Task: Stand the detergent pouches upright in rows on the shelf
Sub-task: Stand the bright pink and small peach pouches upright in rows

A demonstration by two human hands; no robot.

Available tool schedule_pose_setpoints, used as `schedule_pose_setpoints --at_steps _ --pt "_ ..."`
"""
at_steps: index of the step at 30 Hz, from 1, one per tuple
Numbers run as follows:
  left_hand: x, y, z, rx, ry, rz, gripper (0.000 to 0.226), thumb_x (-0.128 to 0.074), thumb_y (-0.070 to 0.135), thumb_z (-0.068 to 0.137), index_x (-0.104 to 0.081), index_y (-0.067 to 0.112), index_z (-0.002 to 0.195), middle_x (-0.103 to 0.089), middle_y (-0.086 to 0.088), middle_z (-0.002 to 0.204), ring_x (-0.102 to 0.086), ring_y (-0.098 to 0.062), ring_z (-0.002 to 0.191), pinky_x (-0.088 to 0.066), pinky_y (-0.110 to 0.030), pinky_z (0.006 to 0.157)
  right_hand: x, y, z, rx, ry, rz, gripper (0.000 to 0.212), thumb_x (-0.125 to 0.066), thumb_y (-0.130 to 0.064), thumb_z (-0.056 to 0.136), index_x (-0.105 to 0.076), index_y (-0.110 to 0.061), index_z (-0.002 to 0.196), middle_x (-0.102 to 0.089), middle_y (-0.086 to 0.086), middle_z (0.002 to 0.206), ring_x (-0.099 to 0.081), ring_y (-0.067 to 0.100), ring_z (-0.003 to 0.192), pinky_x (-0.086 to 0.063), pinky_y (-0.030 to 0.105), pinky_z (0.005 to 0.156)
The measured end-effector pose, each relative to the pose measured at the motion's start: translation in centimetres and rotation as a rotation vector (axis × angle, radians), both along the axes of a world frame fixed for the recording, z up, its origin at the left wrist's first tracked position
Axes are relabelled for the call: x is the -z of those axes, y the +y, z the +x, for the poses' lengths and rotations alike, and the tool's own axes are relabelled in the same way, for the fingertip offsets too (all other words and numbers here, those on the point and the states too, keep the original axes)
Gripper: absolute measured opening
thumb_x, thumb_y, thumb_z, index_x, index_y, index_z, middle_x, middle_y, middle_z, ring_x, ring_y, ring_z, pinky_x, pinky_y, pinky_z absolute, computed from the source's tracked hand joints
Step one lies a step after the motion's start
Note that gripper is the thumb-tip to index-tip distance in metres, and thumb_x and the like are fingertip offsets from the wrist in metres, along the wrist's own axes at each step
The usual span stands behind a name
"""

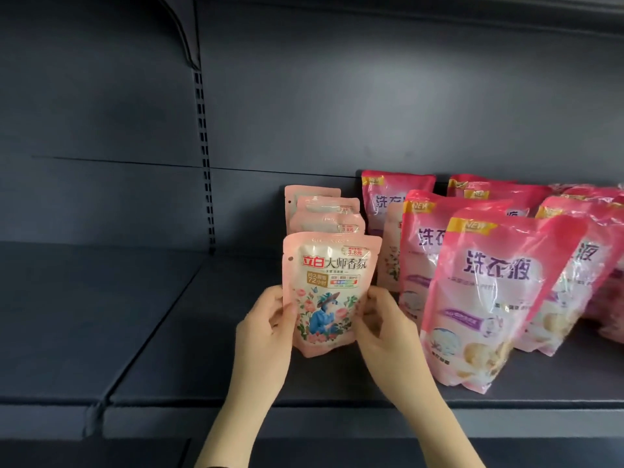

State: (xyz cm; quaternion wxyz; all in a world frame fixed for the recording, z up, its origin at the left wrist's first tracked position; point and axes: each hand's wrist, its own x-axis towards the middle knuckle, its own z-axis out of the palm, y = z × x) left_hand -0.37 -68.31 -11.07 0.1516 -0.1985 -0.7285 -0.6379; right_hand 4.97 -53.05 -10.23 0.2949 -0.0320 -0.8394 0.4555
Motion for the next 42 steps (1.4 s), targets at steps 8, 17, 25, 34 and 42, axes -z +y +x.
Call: schedule_pose_setpoints --at_steps 8,17,25,34,42 --pt "0.8 -0.5 0.8 -0.152 0.035 -0.251 0.011 -0.053 0.008 0.095 -0.058 0.018 0.091 -0.062 0.018 0.085 -0.056 0.019 0.085 -0.046 -0.005 0.060 1.2 0.5 -0.3 0.064 -0.065 0.092 0.013 -0.058 -0.011 0.092 -0.056 -0.024 0.093 -0.061 -0.019 0.082 -0.059 -0.007 0.078 -0.049 0.010 0.063" --pt "0.6 -1.4 0.1 -0.126 0.008 -0.395 0.010 -0.049 0.016 0.097 -0.057 0.022 0.098 -0.063 0.014 0.093 -0.058 0.006 0.079 -0.047 -0.010 0.058 0.0 0.2 -0.1 0.111 -0.185 0.239 0.008 -0.052 -0.019 0.095 -0.056 -0.017 0.102 -0.063 -0.007 0.089 -0.060 0.004 0.076 -0.054 0.022 0.069" --pt "0.4 -1.6 1.2 -0.136 0.017 -0.382 0.034 -0.050 0.022 0.097 -0.053 0.016 0.130 -0.064 0.000 0.116 -0.062 -0.012 0.101 -0.043 -0.013 0.072 -0.6 -0.2 1.4 0.130 -0.216 0.309 0.020 -0.050 -0.031 0.096 -0.058 -0.014 0.102 -0.066 -0.003 0.090 -0.061 0.010 0.078 -0.053 0.027 0.069" --pt "-0.2 -1.6 1.4 -0.161 -0.010 -0.391 0.012 -0.047 0.019 0.099 -0.056 0.016 0.090 -0.060 0.004 0.085 -0.055 -0.003 0.071 -0.039 -0.008 0.046 -0.9 0.6 1.3 0.038 -0.242 0.226 0.017 -0.046 -0.026 0.099 -0.056 -0.016 0.090 -0.062 -0.005 0.081 -0.057 0.009 0.070 -0.046 0.025 0.062" --pt "-0.3 -0.5 1.7 -0.186 0.042 -0.442 0.034 -0.053 0.018 0.096 -0.045 0.027 0.065 -0.058 0.009 0.066 -0.056 0.001 0.056 -0.038 -0.009 0.044 -0.4 1.3 1.1 -0.047 -0.131 0.242 0.023 -0.053 -0.022 0.097 -0.068 -0.006 0.090 -0.067 -0.002 0.076 -0.060 0.010 0.067 -0.045 0.019 0.055"
